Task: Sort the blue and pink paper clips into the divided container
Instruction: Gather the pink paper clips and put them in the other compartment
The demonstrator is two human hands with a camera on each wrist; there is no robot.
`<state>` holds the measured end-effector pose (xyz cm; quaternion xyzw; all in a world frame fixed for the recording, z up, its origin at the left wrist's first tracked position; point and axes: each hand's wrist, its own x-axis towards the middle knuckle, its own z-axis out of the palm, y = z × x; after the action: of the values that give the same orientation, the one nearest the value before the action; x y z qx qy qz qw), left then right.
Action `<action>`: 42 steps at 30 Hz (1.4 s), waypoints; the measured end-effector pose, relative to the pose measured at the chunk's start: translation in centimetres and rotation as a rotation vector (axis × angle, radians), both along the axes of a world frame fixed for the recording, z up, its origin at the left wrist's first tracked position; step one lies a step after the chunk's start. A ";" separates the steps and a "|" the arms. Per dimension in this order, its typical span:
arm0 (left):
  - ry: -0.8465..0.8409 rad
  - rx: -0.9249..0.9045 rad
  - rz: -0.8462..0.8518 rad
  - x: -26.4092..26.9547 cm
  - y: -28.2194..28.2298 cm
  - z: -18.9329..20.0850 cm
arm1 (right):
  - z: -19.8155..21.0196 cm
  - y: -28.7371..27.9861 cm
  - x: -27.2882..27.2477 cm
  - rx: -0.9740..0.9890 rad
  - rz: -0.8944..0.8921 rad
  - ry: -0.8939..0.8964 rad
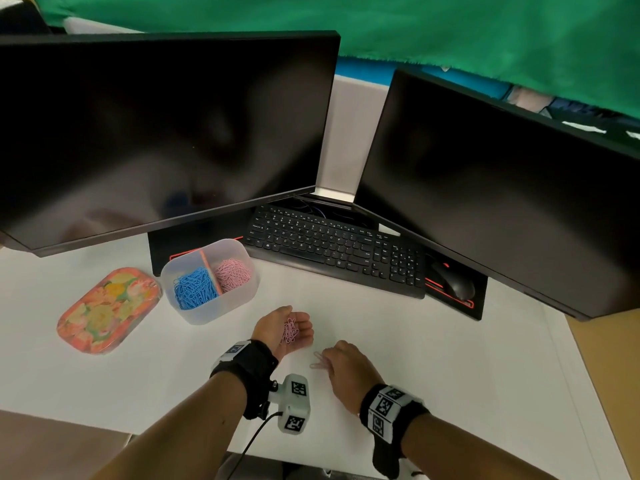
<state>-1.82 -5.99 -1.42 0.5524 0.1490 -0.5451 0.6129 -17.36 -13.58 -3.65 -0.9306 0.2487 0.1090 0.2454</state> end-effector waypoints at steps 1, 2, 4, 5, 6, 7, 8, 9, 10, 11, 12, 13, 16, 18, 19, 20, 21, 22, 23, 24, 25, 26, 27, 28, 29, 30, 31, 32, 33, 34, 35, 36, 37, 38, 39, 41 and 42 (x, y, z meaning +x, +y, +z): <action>-0.001 0.003 0.001 -0.1 0.0 -0.1 | 0.0 0.0 0.2 0.001 -0.003 0.019; -0.001 0.007 -0.001 -0.1 0.1 -0.1 | 0.1 -0.1 0.4 0.001 -0.006 0.036; 0.003 0.014 -0.006 -0.2 0.3 -0.2 | 0.3 -0.3 0.9 0.003 -0.008 0.068; 0.006 0.018 -0.004 -0.3 0.3 -0.2 | 0.5 -0.4 1.1 0.011 -0.011 0.083; 0.007 0.025 -0.001 -0.3 0.4 -0.2 | 0.6 -0.5 1.3 0.018 -0.015 0.093; 0.009 0.026 0.004 -0.4 0.4 -0.1 | 0.6 -0.7 1.5 0.025 -0.018 0.101; 0.011 0.028 0.008 -0.5 0.4 0.1 | 0.6 -0.8 1.6 0.030 -0.020 0.105; 0.013 0.026 0.011 -0.5 0.4 0.2 | 0.6 -1.0 1.8 0.034 -0.020 0.108; 0.016 0.029 0.011 -0.5 0.4 0.3 | 0.6 -1.1 2.0 0.039 -0.025 0.108; 0.018 0.030 0.011 -0.6 0.4 0.4 | 0.7 -1.3 2.2 0.050 -0.038 0.108; 0.021 0.035 0.010 -0.7 0.3 0.5 | 0.6 -1.5 2.3 0.066 -0.054 0.108; 0.023 0.038 0.010 -0.7 0.3 0.6 | 0.6 -1.6 2.5 0.081 -0.066 0.108; 0.033 0.038 0.021 -0.8 0.3 0.7 | 0.8 -2.0 2.8 0.102 -0.062 0.115; 0.031 0.036 0.037 -0.8 0.2 0.6 | 1.4 -2.3 3.0 0.122 -0.087 0.075; 0.023 0.039 0.042 -0.8 0.2 0.6 | 1.9 -2.3 3.3 0.135 -0.107 0.029; 0.018 0.040 0.048 -0.8 0.2 0.7 | 2.5 -2.3 3.7 0.155 -0.127 -0.027; 0.017 0.043 0.049 -0.8 0.2 0.7 | 3.2 -2.2 4.2 0.179 -0.142 -0.083; 0.018 0.037 0.054 -0.8 0.2 0.7 | 3.9 -2.1 4.8 0.204 -0.147 -0.133; 0.020 0.025 0.060 -0.9 0.2 1.0 | 4.5 -1.9 5.5 0.226 -0.142 -0.168; 0.029 0.005 0.067 -0.9 0.1 1.3 | 5.1 -1.6 6.2 0.239 -0.129 -0.189; 0.033 -0.012 0.073 -0.9 0.1 1.7 | 5.6 -1.4 6.8 0.246 -0.106 -0.201; 0.036 -0.038 0.077 -0.8 0.0 2.0 | 6.0 -1.2 7.3 0.254 -0.083 -0.213; 0.040 -0.057 0.079 -0.5 0.0 2.3 | 6.5 -1.1 7.6 0.265 -0.072 -0.232; 0.042 -0.087 0.088 0.0 0.0 2.7 | 6.9 -1.1 7.8 0.279 -0.079 -0.257; 0.049 -0.115 0.106 0.6 0.2 3.0 | 7.5 -1.3 7.8 0.290 -0.103 -0.296; 0.069 -0.155 0.154 1.4 0.3 3.3 | 8.1 -1.7 7.8 0.291 -0.136 -0.344; 0.073 -0.173 0.219 2.3 0.5 3.7 | 8.5 -2.1 7.6 0.280 -0.174 -0.395; 0.061 -0.183 0.288 3.4 0.8 4.1 | 8.8 -2.7 7.3 0.261 -0.211 -0.436; 0.029 -0.176 0.344 4.6 1.3 4.4 | 9.0 -3.3 6.9 0.245 -0.244 -0.461; -0.006 -0.182 0.394 5.8 1.6 4.8 | 9.0 -3.9 6.4 0.233 -0.268 -0.468; -0.038 -0.186 0.437 7.0 1.9 5.3 | 8.7 -4.5 5.8 0.229 -0.282 -0.457; -0.057 -0.204 0.479 8.1 2.0 5.9 | 8.3 -5.0 5.1 0.229 -0.291 -0.435; -0.071 -0.212 0.508 9.0 1.9 6.3 | 7.7 -5.4 4.4 0.227 -0.299 -0.412; -0.083 -0.201 0.532 9.7 1.8 6.8 | 7.1 -5.9 3.7 0.223 -0.312 -0.384; -0.113 -0.143 0.542 10.3 1.8 7.1 | 6.4 -6.2 3.0 0.222 -0.325 -0.352; -0.174 0.017 0.479 10.9 1.5 7.2 | 5.4 -6.5 1.5 0.218 -0.337 -0.271; -0.188 0.068 0.431 10.8 1.4 7.2 | 5.0 -6.6 0.8 0.205 -0.330 -0.228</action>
<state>9.02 -4.58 5.81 0.5765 0.2237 -0.3424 0.7074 -16.59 -20.15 1.34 -0.8539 0.3559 -0.0138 0.3796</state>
